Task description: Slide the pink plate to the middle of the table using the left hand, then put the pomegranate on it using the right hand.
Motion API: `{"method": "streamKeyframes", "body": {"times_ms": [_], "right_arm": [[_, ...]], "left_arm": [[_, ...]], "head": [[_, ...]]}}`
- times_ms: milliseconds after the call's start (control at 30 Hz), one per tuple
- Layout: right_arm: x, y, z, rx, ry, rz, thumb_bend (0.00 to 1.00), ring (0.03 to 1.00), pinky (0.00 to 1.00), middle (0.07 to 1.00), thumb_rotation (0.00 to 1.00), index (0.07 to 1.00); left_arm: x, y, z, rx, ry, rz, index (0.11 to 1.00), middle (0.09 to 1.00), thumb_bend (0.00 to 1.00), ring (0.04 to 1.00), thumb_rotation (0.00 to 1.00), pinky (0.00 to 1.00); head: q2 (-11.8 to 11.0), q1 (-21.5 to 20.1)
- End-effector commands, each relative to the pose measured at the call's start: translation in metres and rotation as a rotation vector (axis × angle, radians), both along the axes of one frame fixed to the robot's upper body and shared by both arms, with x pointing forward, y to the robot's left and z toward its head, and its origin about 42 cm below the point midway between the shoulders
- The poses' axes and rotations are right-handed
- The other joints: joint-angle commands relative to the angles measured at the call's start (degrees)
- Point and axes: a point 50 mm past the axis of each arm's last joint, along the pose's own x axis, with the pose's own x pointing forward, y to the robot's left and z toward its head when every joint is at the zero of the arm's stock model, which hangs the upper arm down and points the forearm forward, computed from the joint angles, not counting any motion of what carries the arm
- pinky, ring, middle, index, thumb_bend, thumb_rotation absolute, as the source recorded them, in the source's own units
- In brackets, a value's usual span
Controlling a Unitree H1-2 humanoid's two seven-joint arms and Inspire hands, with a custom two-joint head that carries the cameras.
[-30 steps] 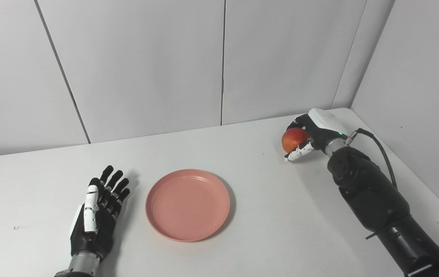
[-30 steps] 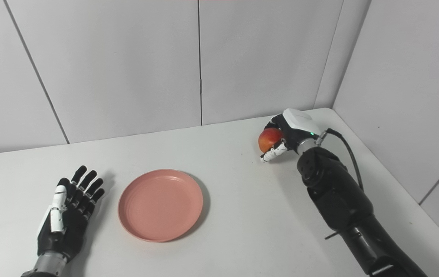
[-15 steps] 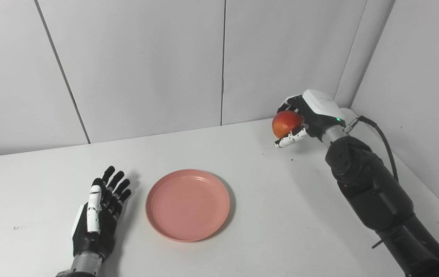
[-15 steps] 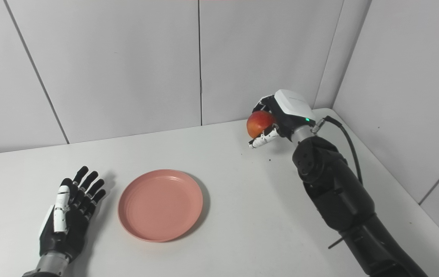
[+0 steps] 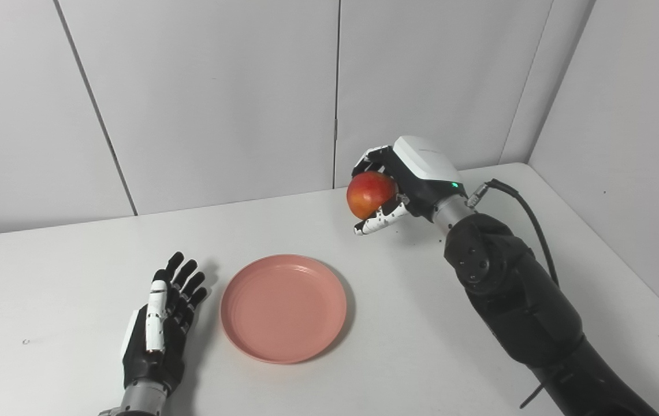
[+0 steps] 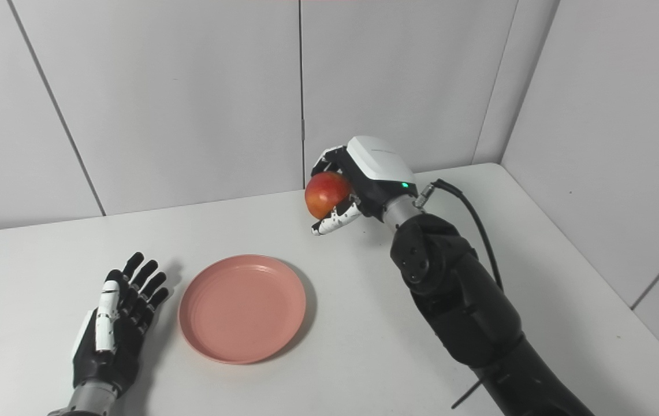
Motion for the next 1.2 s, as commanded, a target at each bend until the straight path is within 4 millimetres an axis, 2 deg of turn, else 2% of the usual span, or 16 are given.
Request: {"method": "streamKeyframes", "body": {"times_ms": [0, 233, 467, 633, 967, 1167], "right_arm": [[-0.002, 0.009, 0.029, -0.024, -0.106, 0.027, 0.52, 0.425, 0.34, 0.450, 0.00, 0.535], [-0.005, 0.034, 0.026, -0.039, -0.089, 0.087, 0.52, 0.403, 0.32, 0.444, 0.00, 0.539], [-0.006, 0.054, 0.017, -0.041, -0.065, 0.148, 0.52, 0.430, 0.37, 0.451, 0.00, 0.535], [-0.004, 0.069, 0.006, -0.034, -0.031, 0.187, 0.52, 0.395, 0.33, 0.436, 0.00, 0.537], [0.001, 0.092, -0.017, -0.033, 0.013, 0.251, 0.52, 0.394, 0.32, 0.439, 0.00, 0.534], [0.003, 0.104, -0.031, -0.028, 0.073, 0.275, 0.52, 0.390, 0.31, 0.433, 0.00, 0.537]], "left_arm": [[-0.001, -0.006, 0.006, 0.004, -0.018, -0.005, 0.932, 0.942, 0.42, 0.930, 1.00, 0.94], [-0.003, -0.014, 0.009, 0.046, -0.043, 0.009, 0.933, 0.943, 0.44, 0.927, 1.00, 0.94], [-0.003, -0.022, 0.010, 0.053, -0.051, 0.018, 0.936, 0.946, 0.45, 0.931, 1.00, 0.94], [-0.003, -0.027, 0.011, 0.057, -0.063, 0.027, 0.942, 0.952, 0.44, 0.937, 1.00, 0.95], [-0.003, -0.041, 0.014, 0.054, -0.078, 0.054, 0.946, 0.955, 0.44, 0.939, 1.00, 0.95], [-0.003, -0.047, 0.016, 0.062, -0.085, 0.068, 0.951, 0.963, 0.43, 0.948, 1.00, 0.96]], "head": [[-0.05, 0.01], [0.64, 3.83], [1.19, 7.61], [1.57, 9.28], [2.07, 14.11], [2.18, 15.03]]}}
